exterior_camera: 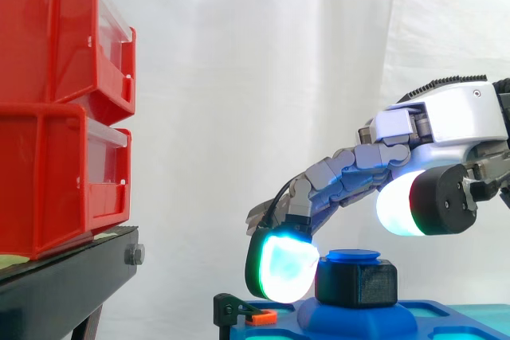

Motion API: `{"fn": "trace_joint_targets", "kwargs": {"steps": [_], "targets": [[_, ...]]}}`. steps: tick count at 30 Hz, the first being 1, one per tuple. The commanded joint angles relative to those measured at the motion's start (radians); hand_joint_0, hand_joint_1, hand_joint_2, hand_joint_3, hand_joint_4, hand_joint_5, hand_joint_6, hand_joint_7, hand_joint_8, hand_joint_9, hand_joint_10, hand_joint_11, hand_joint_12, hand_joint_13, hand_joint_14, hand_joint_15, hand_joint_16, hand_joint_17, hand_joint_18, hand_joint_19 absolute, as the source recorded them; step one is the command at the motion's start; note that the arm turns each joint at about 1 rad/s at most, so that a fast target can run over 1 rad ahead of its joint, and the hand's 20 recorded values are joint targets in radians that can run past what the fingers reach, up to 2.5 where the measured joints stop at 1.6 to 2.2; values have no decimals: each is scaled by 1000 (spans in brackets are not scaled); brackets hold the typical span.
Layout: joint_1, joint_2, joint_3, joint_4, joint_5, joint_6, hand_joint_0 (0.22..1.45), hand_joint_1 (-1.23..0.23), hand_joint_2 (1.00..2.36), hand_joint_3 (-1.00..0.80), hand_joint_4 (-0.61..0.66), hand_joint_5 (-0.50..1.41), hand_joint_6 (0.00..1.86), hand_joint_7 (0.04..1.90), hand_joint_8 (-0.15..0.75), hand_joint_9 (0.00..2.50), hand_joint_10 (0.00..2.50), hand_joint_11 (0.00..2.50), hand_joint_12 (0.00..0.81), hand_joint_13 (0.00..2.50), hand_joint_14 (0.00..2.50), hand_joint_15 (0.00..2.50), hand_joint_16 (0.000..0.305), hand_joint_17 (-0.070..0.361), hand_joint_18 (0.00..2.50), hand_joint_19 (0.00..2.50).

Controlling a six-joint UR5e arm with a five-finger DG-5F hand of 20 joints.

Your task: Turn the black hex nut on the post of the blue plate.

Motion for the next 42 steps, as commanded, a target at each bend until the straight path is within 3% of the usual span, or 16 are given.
{"fn": "trace_joint_targets", "kwargs": {"steps": [1,22,42], "targets": [[-4,0,0,3,-6,0,492,-229,1000,-500,276,-164,503,865,247,277,0,0,349,160,0,0,53,120,273,346],[-46,0,0,10,-62,-17,493,-234,1000,-500,279,-165,503,866,250,292,0,0,347,179,0,0,53,119,284,355],[-66,0,0,24,-91,-17,493,-236,1000,-500,260,-173,503,830,252,295,0,0,347,186,0,0,53,120,296,361]]}}
